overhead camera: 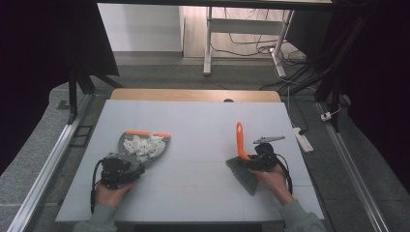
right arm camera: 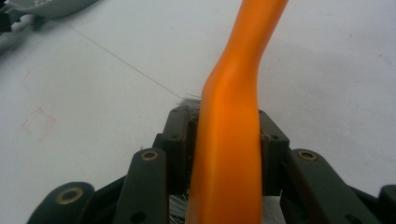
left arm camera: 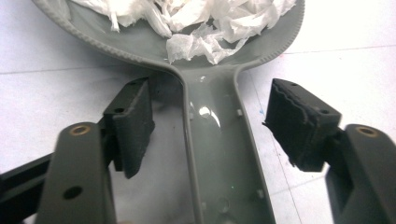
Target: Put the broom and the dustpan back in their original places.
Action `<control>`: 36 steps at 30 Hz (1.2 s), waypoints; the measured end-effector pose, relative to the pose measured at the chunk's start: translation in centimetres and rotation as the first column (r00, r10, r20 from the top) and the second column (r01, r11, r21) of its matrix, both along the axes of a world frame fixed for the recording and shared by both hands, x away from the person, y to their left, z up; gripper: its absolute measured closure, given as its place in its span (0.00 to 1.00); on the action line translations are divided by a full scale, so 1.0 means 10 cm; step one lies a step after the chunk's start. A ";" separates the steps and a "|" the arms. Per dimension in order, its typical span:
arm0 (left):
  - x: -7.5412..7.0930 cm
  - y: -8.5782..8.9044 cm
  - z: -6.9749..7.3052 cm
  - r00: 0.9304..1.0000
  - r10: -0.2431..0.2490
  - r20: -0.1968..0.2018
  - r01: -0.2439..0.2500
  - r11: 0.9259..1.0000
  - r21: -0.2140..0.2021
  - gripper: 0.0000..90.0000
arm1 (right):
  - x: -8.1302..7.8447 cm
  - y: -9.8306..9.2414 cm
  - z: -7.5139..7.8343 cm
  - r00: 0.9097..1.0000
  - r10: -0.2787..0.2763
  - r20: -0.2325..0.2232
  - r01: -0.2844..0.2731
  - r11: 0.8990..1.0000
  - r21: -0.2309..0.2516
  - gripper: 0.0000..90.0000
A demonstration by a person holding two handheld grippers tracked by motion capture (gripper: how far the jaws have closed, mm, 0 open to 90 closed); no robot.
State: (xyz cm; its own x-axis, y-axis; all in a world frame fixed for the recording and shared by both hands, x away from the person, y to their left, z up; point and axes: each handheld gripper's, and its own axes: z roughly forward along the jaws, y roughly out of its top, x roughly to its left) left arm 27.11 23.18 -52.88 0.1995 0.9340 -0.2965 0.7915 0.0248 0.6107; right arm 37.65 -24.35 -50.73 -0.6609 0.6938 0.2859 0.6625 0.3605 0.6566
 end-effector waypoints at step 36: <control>-0.14 0.09 0.24 0.968 -0.210 0.139 0.194 0.974 0.119 0.28 | -0.05 -0.12 0.10 0.985 -0.104 0.135 0.123 0.983 -0.136 0.49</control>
